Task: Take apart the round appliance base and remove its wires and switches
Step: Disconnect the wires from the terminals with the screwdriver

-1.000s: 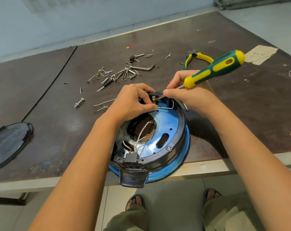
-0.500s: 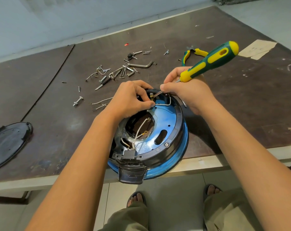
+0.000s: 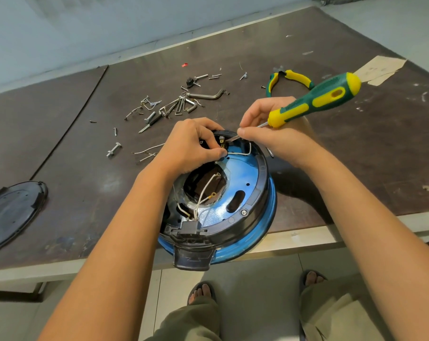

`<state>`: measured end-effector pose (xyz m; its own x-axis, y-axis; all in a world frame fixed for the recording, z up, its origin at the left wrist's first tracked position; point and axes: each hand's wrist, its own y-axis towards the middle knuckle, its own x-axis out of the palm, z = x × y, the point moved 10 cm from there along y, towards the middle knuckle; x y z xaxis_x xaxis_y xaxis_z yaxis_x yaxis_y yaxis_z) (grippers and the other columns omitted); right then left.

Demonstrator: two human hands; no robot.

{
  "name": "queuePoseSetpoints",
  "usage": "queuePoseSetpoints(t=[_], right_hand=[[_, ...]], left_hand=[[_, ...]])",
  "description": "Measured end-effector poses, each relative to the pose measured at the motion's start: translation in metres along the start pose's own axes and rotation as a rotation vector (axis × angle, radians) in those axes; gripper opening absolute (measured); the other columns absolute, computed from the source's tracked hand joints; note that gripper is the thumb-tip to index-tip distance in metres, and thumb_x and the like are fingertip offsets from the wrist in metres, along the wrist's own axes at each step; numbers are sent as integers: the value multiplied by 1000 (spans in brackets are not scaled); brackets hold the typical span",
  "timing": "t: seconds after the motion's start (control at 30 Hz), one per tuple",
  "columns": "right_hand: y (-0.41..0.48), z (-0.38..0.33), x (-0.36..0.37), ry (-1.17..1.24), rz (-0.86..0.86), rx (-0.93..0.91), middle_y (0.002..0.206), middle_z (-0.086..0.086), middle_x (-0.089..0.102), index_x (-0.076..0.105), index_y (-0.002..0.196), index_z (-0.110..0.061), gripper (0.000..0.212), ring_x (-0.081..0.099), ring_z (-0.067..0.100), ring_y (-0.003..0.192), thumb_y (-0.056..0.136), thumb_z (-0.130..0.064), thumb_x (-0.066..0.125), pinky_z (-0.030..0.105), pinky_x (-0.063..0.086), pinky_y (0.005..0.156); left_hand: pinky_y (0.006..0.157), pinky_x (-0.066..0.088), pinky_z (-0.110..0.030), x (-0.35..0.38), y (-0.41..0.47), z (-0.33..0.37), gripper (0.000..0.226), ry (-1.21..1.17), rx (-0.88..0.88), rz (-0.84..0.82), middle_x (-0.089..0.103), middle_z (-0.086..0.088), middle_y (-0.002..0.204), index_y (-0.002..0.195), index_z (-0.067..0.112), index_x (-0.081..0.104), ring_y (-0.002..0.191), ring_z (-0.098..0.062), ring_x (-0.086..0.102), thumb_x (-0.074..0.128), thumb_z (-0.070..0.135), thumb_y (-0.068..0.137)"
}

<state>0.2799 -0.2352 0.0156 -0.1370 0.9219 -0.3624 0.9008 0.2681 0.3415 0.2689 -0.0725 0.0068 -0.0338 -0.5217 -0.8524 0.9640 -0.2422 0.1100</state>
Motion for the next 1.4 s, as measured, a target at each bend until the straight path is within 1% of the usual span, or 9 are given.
queuePoseSetpoints(t=[0.13,0.3,0.5,0.63,0.77,0.9,0.97,1.2,1.4], right_hand=[[-5,-11,5,-60,-47,-113,82,2,72,74,87,-9,4,69,12,77,87,-11,78,25,60,70],[-6,-11,5,-30,-57,-145,83,-2,71,72,84,-17,11,69,8,79,87,-8,78,24,60,73],[-8,-10,7,-76,-65,-168,85,-8,72,72,86,-22,12,70,12,86,88,-12,78,31,60,77],[-7,-6,6,-37,-55,-141,84,-1,72,73,86,-16,8,70,10,80,87,-10,79,25,60,73],[-4,-5,7,5,-59,-122,82,-1,72,73,85,-15,9,68,5,75,86,-9,79,16,55,68],[-1,7,7,24,-47,-33,82,-4,74,74,85,-18,7,70,7,78,86,-16,81,21,58,69],[-1,7,7,22,-42,-39,83,-4,74,74,87,-17,7,71,10,79,86,-17,81,24,60,71],[-1,-4,7,24,-86,-122,83,-2,71,73,85,-15,9,68,7,79,87,-8,78,16,55,70],[-3,-3,7,20,-99,-128,84,-4,70,72,85,-18,13,68,5,81,87,-7,78,17,56,71]], left_hand=[[91,49,-31,-1,-1,1,13,-5,3,1,63,20,113,66,26,75,100,-2,59,80,26,78],[92,48,-31,-2,-1,3,15,0,-1,2,63,19,114,65,27,74,102,-3,59,80,24,79],[92,47,-29,-1,-1,3,13,5,-4,-1,63,18,115,66,25,75,102,-3,59,80,23,79],[90,46,-28,-3,-1,4,13,14,-4,6,64,17,115,66,25,75,100,-4,60,80,23,78],[88,47,-27,-1,-1,3,15,6,-8,2,64,19,114,64,27,74,98,-3,60,81,23,77],[89,48,-28,0,0,1,13,0,-19,-11,64,20,114,64,25,75,99,-3,60,80,23,77],[88,48,-28,0,1,1,13,5,-19,-8,64,20,114,65,25,76,99,-3,60,80,23,77],[84,44,-19,0,1,-1,16,15,-28,-2,63,21,114,63,28,74,101,-1,59,80,24,77],[80,40,-10,-1,1,-1,18,20,-35,3,63,19,115,63,28,73,102,-1,58,80,23,78]])
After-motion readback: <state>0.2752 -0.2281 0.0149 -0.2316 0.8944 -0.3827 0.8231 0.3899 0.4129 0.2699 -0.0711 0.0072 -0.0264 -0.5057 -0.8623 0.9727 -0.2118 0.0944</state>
